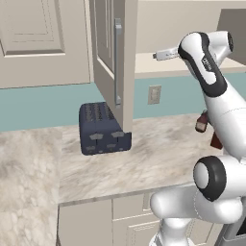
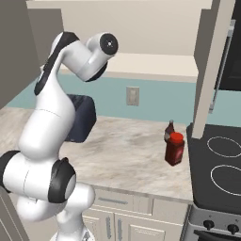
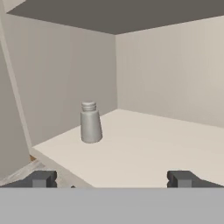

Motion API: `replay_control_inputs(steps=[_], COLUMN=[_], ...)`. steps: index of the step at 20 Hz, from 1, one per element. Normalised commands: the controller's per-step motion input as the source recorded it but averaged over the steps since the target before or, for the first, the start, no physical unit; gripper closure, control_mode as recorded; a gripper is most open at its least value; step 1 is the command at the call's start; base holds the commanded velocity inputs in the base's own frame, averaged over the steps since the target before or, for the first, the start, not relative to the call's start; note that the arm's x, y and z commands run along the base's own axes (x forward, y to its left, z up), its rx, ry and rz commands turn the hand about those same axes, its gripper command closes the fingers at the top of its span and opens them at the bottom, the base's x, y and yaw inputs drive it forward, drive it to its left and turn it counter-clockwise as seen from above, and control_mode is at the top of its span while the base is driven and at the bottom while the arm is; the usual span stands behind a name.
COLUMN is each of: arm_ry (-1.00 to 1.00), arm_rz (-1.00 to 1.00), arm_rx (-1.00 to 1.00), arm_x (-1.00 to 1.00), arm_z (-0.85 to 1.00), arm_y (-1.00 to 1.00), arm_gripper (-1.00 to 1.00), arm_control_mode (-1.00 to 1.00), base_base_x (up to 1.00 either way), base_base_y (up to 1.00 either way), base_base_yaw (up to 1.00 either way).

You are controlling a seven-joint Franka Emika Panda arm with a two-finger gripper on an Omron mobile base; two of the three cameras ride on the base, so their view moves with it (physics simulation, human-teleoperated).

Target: Collect the paprika, ketchup, and shaker from the cabinet and place them next to the stove.

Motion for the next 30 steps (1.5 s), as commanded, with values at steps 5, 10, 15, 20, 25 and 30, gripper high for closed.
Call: replay_control_inputs(steps=[5,10,15,20,25,30], arm_ry=[0.0,0.0,0.0,0.0,0.0,0.0], arm_rz=[0.03,0.04,0.07,0.09,0.07,0.07], arm_rx=[0.0,0.0,0.0,0.0,0.0,0.0], arm_x=[0.14,0.18,0.21,0.22,0.2,0.16], arm_z=[0.0,0.0,0.02,0.01,0.0,0.0], arm_y=[0.16,0.21,0.27,0.25,0.21,0.02], arm_gripper=[-1.0,-1.0,-1.0,-1.0,-1.0,-1.0], arm_control_mode=[-1.0,-1.0,-1.0,-1.0,-1.0,-1.0], base_base_x=[0.0,0.0,0.0,0.0,0.0,0.0], base_base_y=[0.0,0.0,0.0,0.0,0.0,0.0], base_base_yaw=[0.0,0.0,0.0,0.0,0.0,0.0])
